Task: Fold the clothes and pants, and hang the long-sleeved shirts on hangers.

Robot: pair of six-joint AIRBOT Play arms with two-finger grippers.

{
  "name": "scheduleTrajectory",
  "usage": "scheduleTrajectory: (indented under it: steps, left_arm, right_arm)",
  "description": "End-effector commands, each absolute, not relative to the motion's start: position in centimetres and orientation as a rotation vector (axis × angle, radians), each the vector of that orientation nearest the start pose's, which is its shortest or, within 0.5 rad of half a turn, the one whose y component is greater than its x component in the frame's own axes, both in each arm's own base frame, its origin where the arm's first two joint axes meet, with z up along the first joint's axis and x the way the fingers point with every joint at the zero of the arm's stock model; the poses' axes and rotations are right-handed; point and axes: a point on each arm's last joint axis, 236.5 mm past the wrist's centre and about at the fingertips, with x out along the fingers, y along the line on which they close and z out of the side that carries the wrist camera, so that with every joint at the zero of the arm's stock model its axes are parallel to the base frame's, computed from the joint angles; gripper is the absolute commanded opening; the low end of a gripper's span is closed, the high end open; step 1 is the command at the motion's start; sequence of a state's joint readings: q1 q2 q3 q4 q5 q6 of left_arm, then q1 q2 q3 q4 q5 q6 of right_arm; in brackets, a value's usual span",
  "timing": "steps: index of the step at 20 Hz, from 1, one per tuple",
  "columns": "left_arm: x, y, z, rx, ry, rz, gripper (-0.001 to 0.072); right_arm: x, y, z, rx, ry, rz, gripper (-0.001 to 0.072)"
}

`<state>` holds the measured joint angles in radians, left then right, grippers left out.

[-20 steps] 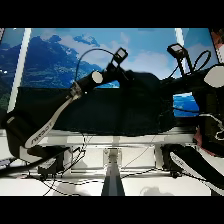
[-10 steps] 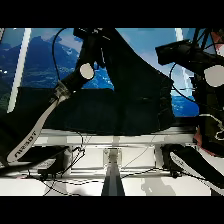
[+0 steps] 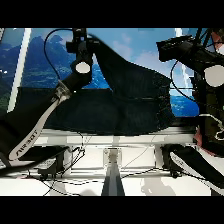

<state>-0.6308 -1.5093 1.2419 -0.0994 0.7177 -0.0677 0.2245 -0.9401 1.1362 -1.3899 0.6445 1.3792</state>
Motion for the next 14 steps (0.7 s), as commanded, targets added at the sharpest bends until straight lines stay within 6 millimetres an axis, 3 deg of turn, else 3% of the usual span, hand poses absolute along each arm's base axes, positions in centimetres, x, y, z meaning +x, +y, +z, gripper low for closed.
scheduleTrajectory:
  steps: [1, 4, 7, 8, 9, 12, 14]
  left_arm:
    - [51.2, -18.6, 6.3, -0.124, 0.445, 0.160, 0.0717]
    - [50.5, -18.7, 4.3, -0.135, 0.532, 0.156, 0.0704]
    - [50.8, -16.9, 3.2, -0.220, 0.615, 0.158, 0.0701]
    - [51.4, -16.4, 3.1, -0.223, 0.636, 0.114, 0.0664]
    - [52.0, -15.7, 3.1, -0.208, 0.661, 0.070, 0.0561]
    - [51.5, -12.9, 1.9, -0.115, 0.827, -0.035, 0.0543]
    - [50.0, -10.2, 0.7, -0.196, 0.970, -0.053, 0.0537]
  right_arm:
    - [41.5, 12.1, 21.8, -0.071, 0.438, 0.338, 0.0504]
    - [41.5, 12.1, 21.8, -0.072, 0.438, 0.337, 0.0504]
    - [41.5, 12.1, 21.8, -0.074, 0.437, 0.337, 0.0504]
    - [41.5, 12.1, 21.8, -0.074, 0.437, 0.337, 0.0504]
    - [41.5, 12.1, 21.8, -0.074, 0.437, 0.337, 0.0504]
    - [41.5, 12.0, 21.8, -0.075, 0.437, 0.336, 0.0504]
    - [41.6, 12.0, 21.8, -0.077, 0.436, 0.335, 0.0504]
